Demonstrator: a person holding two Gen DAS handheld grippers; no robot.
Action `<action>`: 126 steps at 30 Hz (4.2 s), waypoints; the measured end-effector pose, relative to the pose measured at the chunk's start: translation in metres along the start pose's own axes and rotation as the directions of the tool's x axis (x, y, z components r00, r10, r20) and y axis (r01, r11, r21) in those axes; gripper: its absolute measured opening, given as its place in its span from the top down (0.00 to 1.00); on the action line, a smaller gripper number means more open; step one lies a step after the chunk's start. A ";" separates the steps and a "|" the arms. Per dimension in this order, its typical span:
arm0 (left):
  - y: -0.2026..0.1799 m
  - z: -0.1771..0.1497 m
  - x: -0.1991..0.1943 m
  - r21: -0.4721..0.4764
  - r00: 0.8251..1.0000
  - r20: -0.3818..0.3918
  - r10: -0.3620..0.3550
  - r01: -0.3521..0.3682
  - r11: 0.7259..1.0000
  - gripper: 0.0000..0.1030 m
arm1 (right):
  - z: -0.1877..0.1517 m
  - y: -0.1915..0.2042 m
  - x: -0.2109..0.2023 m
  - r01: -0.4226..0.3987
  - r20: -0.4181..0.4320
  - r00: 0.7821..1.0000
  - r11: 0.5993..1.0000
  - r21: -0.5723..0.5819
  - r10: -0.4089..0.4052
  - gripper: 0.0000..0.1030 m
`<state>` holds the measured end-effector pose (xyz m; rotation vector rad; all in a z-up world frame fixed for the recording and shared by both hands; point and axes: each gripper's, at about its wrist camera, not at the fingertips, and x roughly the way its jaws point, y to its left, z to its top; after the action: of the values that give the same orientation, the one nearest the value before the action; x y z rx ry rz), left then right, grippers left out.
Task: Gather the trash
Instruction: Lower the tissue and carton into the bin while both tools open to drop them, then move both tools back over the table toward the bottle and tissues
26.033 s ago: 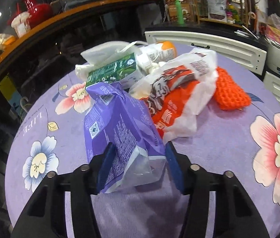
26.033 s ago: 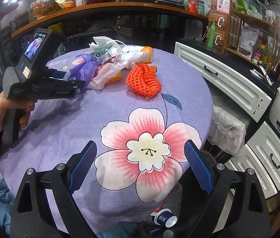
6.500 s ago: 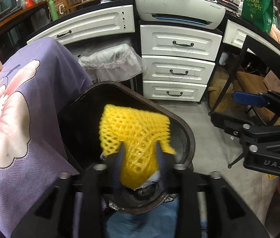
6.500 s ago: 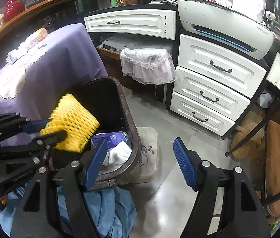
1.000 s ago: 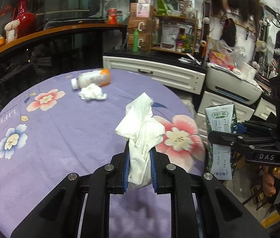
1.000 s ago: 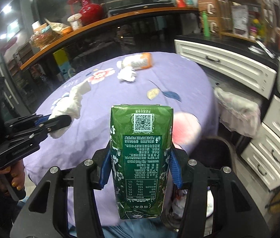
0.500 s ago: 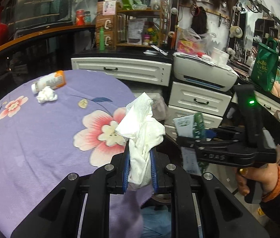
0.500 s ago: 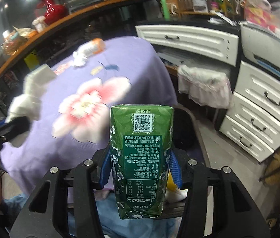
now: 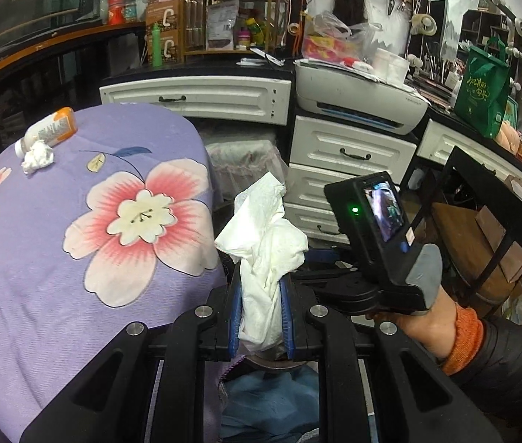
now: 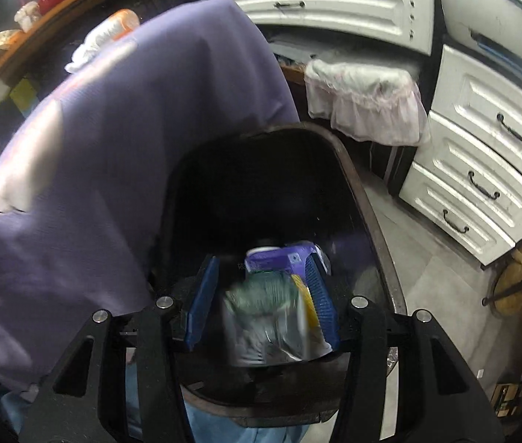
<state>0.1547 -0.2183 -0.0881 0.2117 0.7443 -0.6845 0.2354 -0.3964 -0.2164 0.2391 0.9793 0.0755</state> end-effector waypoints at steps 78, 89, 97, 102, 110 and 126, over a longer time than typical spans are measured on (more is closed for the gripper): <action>0.011 0.011 -0.023 0.133 0.993 0.072 0.090 -0.099 0.986 0.07 | 0.002 0.011 -0.139 -0.021 0.236 0.972 0.997 0.070 0.004 0.16; 0.113 0.027 -0.048 0.059 0.951 0.072 0.299 -0.304 0.951 0.05 | 0.049 0.092 -0.118 -0.125 0.197 0.969 0.984 -0.126 0.149 0.16; 0.192 0.043 -0.045 -0.065 0.931 0.027 0.365 -0.362 0.930 0.06 | 0.089 0.143 -0.104 -0.174 0.170 0.961 0.955 -0.241 0.217 0.16; 0.234 0.059 -0.035 -0.075 0.913 0.000 0.408 -0.406 0.911 0.06 | 0.118 0.173 -0.086 -0.187 0.145 0.960 0.934 -0.304 0.239 0.16; 0.286 0.074 -0.025 -0.064 0.895 -0.020 0.446 -0.446 0.893 0.06 | 0.176 0.228 -0.040 -0.221 0.082 0.959 0.899 -0.379 0.271 0.16; 0.320 0.112 0.033 -0.216 0.955 -0.063 0.290 -0.297 0.930 0.06 | 0.341 0.260 0.038 -0.052 0.097 0.989 0.882 -0.468 0.110 0.16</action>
<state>0.4397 -0.0356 -0.0479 0.1233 0.7926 -0.3091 0.5505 -0.1942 -0.0044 -0.1581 0.8018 0.3657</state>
